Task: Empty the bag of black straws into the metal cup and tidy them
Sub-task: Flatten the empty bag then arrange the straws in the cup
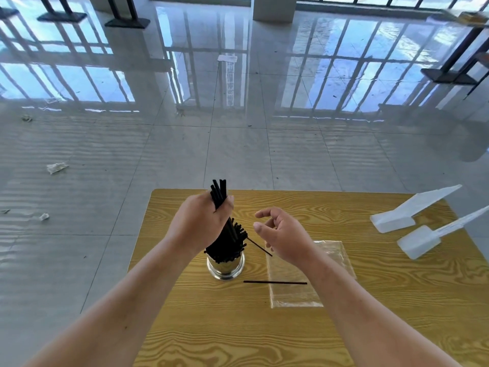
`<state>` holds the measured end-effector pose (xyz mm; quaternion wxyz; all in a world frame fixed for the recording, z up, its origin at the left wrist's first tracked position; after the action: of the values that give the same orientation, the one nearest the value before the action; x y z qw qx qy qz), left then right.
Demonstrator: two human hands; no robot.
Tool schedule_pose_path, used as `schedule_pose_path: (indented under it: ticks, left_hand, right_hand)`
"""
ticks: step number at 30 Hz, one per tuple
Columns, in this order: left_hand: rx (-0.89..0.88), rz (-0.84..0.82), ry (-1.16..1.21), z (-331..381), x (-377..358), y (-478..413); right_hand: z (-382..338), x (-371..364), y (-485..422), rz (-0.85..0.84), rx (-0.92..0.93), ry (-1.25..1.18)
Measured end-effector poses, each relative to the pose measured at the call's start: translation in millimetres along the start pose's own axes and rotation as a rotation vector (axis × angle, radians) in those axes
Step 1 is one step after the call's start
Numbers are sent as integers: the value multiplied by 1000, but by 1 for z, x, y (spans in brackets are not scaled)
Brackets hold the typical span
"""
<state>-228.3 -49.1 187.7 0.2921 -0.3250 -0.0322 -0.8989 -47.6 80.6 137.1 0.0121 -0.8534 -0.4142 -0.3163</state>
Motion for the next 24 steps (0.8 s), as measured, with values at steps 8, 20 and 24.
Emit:
schedule_pose_path:
  ticks: [8,20,24]
  left_hand:
    - [290,-265,-132,-47,-34,28]
    - [-314,-68,-101,-7,-75,58]
    - [-391,-212,-177,-18,-124,80]
  right_hand:
    - [14,-8,0,5,-25,13]
    - [92,-21,-12,-39,-213,381]
    - [118,-28,-31,-72,-237,498]
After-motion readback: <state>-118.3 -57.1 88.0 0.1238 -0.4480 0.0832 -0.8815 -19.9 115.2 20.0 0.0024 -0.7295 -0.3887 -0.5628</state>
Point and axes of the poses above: each hand's wrist, its own y-axis away from the middle knuckle, its own x-axis out of the back of the hand, z = x × y, the point moved 1 cm from there along -y, towards the middle knuckle, and after that the axes turned 11 degrees about y, right-handed, at the moved point
